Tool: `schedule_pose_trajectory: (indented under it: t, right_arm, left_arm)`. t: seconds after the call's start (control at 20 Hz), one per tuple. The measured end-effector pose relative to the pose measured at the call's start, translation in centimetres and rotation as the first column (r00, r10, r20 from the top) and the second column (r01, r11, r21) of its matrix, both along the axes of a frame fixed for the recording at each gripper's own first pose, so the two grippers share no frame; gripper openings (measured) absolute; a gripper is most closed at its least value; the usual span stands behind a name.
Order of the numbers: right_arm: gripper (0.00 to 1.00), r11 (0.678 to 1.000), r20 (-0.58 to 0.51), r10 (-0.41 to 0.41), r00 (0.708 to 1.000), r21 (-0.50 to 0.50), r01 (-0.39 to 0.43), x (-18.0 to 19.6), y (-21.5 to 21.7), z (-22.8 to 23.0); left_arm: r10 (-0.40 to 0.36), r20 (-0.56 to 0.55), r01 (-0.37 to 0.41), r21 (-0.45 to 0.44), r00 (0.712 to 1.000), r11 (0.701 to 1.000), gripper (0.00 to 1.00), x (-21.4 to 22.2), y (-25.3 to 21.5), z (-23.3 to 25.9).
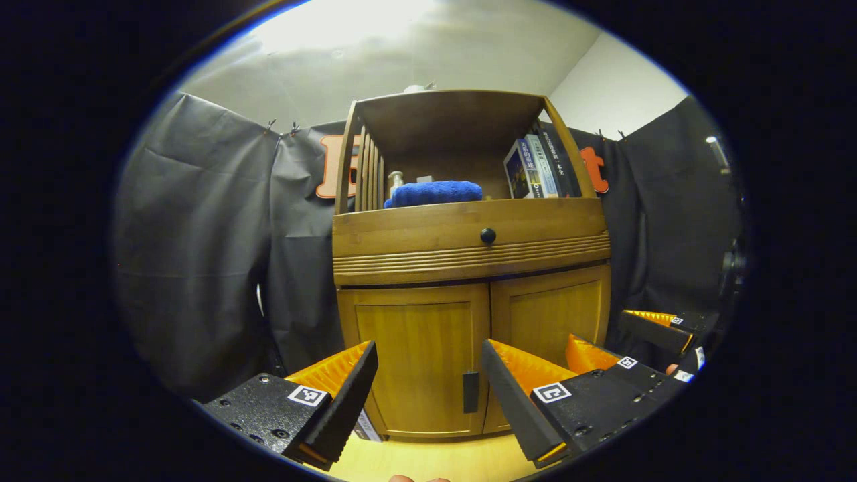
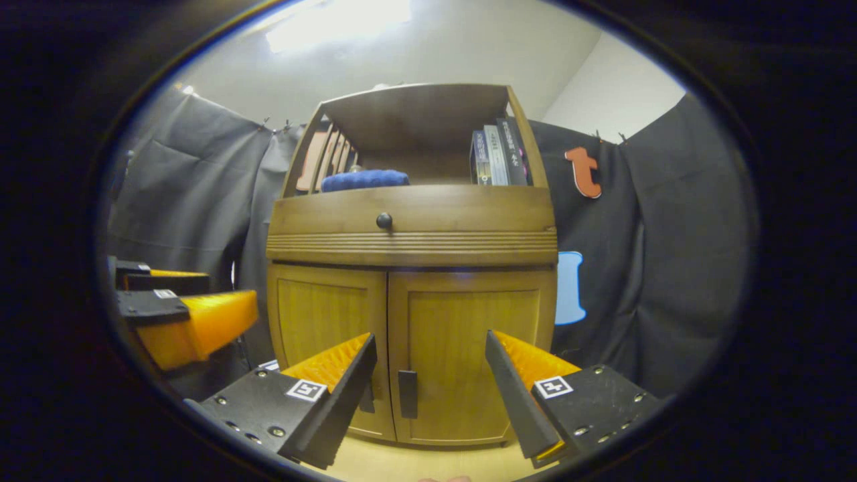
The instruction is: Open the right door of the double-door shoe cabinet with the right hand, and open the left door with the left hand.
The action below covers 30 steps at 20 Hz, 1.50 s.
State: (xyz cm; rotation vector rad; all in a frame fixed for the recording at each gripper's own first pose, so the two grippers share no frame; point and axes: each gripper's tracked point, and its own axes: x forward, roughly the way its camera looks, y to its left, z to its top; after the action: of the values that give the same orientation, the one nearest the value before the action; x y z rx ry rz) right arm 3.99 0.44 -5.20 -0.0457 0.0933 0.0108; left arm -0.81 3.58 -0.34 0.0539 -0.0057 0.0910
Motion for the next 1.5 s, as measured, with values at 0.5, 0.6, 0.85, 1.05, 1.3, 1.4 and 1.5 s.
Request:
schedule_pose_trajectory:
  t: [0.5, 0.6, 0.85, 1.05, 1.3, 1.4, 1.5]
  right_arm:
    - [0.65, 1.0, -0.212, 0.017, 0.977, -0.013, -0.02, 7.4, 3.4, -10.7]
    - [0.65, 1.0, -0.242, 0.005, 0.97, -0.026, -0.011, 8.7, 3.7, -12.5]
    - [0.39, 0.998, -0.268, -0.044, 0.962, -0.047, 0.033, 10.4, 3.3, -14.5]
    - [0.35, 0.997, -0.28, -0.071, 0.957, -0.03, 0.066, 10.2, 3.8, -15.2]
    - [0.27, 0.993, -0.308, -0.108, 0.945, 0.003, 0.115, 10.6, 3.4, -15.6]
    - [0.24, 0.991, -0.317, -0.124, 0.94, 0.016, 0.136, 10.5, 3.4, -15.6]
    - [0.27, 0.987, -0.312, -0.152, 0.938, -0.001, 0.16, 9.9, 3.1, -15.3]
  left_arm:
    - [0.202, -0.023, -0.2, 0.062, 0.979, 0.978, 0.99, -2.2, 8.4, -1.4]
    - [0.244, -0.027, -0.242, 0.073, 0.969, 0.968, 0.99, -2.7, 10.1, -1.4]
    - [0.321, -0.039, -0.317, 0.085, 0.946, 0.944, 0.99, -3.3, 13.0, -1.9]
    - [0.316, -0.05, -0.312, 0.069, 0.947, 0.947, 0.99, -3.2, 13.2, -2.3]
    - [0.293, -0.041, -0.29, 0.058, 0.955, 0.955, 0.99, -3.2, 13.0, -2.2]
    - [0.284, -0.032, -0.282, 0.053, 0.958, 0.958, 0.99, -3.2, 12.9, -1.9]
    - [0.281, -0.023, -0.279, 0.056, 0.959, 0.959, 0.99, -3.3, 12.9, -1.6]
